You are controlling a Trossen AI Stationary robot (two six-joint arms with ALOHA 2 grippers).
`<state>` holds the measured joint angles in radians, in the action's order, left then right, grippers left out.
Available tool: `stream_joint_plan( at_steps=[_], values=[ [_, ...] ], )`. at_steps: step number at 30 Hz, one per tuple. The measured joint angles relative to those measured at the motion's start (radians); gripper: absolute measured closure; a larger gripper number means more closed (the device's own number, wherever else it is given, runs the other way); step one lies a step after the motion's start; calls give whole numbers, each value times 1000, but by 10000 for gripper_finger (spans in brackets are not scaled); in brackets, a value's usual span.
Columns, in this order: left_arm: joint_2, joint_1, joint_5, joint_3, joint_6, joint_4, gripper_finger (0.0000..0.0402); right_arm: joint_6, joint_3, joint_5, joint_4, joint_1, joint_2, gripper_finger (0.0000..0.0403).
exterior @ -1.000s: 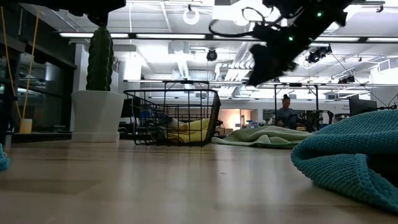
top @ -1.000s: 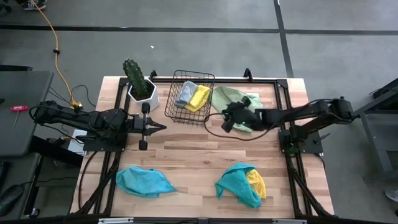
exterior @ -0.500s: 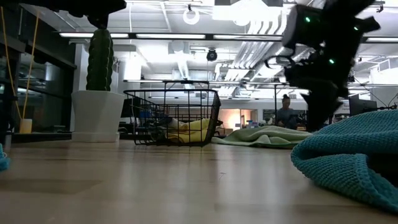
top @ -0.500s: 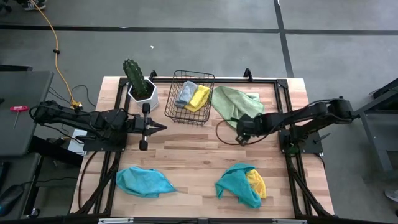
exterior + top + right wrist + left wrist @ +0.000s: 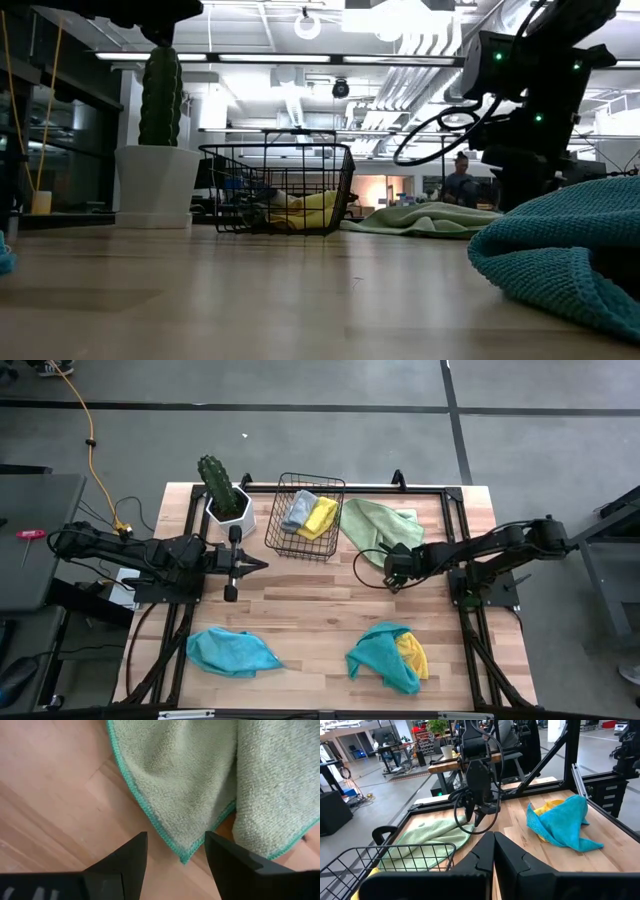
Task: Fold microfiber towels
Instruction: Fold the green microfiber cloth
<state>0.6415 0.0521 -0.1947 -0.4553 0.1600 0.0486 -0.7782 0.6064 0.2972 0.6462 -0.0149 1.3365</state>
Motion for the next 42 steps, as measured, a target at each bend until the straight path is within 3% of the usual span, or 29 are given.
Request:
stream_joint_plan(
  at_steps=[13,27,30,35,38,42],
  values=[
    [0,0,1,0,-25,0,401,-8,0,-67,-11,-58,22,264],
    [0,1,1,0,-26,-8,401,-10,5,-108,-18,-66,121,271],
    [0,1,1,0,-26,-8,401,-34,5,-114,3,-65,119,296],
    [0,1,1,0,-26,-8,401,-34,3,-115,26,-43,113,391],
    [0,1,1,0,-27,-8,401,-56,25,-126,86,17,97,392],
    [0,1,2,0,-27,-8,401,-102,103,-222,181,142,39,399]
  ],
)
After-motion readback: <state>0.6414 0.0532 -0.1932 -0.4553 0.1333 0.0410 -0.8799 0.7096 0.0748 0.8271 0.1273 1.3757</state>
